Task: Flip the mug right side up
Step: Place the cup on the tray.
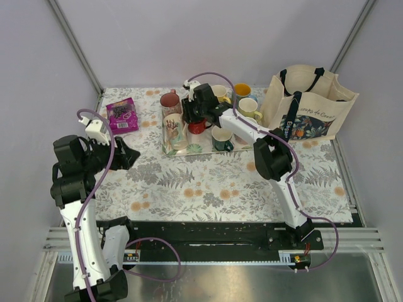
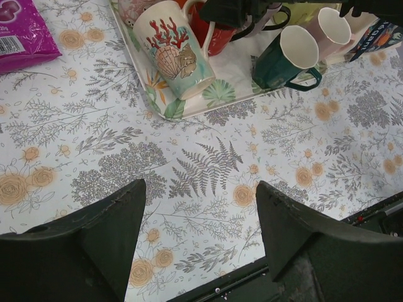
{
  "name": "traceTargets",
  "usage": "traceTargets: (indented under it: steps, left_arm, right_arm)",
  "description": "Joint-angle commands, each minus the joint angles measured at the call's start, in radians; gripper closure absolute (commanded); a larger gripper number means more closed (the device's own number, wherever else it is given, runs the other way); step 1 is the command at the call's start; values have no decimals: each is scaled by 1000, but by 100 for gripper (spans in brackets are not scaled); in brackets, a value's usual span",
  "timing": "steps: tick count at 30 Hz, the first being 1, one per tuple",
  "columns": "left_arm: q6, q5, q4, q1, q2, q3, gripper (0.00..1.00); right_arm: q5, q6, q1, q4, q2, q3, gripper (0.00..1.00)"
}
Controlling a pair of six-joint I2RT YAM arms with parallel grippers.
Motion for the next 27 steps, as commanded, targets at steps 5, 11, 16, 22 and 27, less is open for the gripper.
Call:
traceTargets:
  steps: [5, 11, 16, 22, 27]
  left_arm:
    - [-1, -2, 44, 5, -9, -26, 26]
    - [-13, 2, 60, 5, 4, -32, 26]
    - [-13, 2, 58, 7, 5, -29, 26]
    - [-6, -1, 52, 5, 13, -24, 26]
    - [-10, 3, 63, 5, 27, -26, 26]
  right_arm:
    - [-104, 89, -4, -2, -32, 22, 63]
    - [-145, 103, -3, -4, -27, 28, 56]
    - [-177, 85, -1, -106, 52, 164, 55]
    - [-213, 57, 2, -176, 112, 268, 64]
    - [-258, 34, 5, -205, 112, 263, 59]
